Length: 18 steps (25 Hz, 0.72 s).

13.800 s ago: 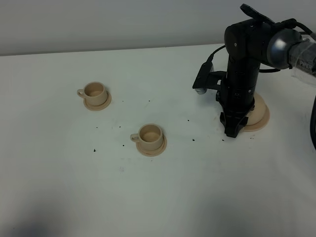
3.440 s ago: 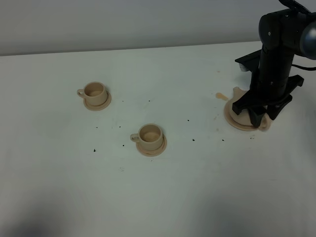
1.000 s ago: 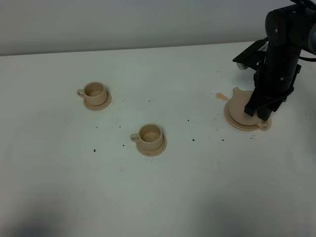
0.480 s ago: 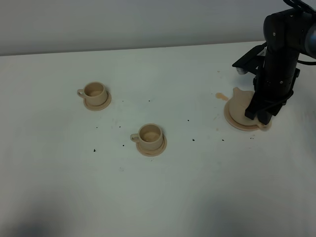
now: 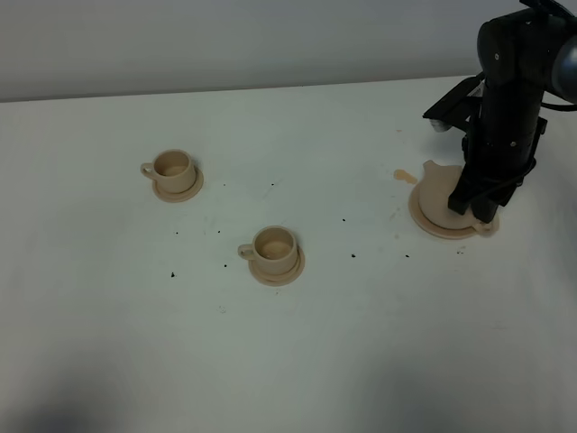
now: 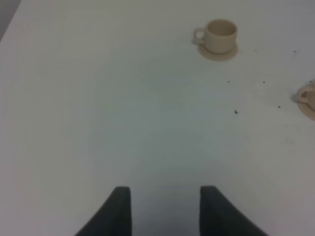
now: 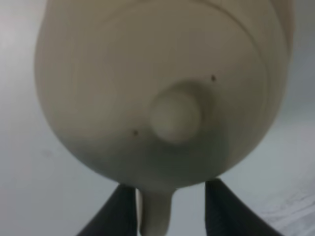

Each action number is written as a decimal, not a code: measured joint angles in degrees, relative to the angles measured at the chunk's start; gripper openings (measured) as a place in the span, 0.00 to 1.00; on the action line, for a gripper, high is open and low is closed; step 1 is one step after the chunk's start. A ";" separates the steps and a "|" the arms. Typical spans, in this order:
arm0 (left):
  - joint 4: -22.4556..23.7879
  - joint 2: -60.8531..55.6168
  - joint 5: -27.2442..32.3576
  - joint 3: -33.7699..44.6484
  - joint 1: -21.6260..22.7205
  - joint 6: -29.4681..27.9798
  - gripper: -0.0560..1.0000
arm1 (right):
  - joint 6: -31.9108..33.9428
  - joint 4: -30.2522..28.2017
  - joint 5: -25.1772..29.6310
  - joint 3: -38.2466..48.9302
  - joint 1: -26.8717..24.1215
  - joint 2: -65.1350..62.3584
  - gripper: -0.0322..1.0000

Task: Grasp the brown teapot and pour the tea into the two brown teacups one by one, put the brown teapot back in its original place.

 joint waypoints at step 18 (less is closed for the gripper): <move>0.00 0.00 0.00 0.00 0.00 0.00 0.41 | -0.57 0.06 0.19 -0.17 0.00 0.53 0.15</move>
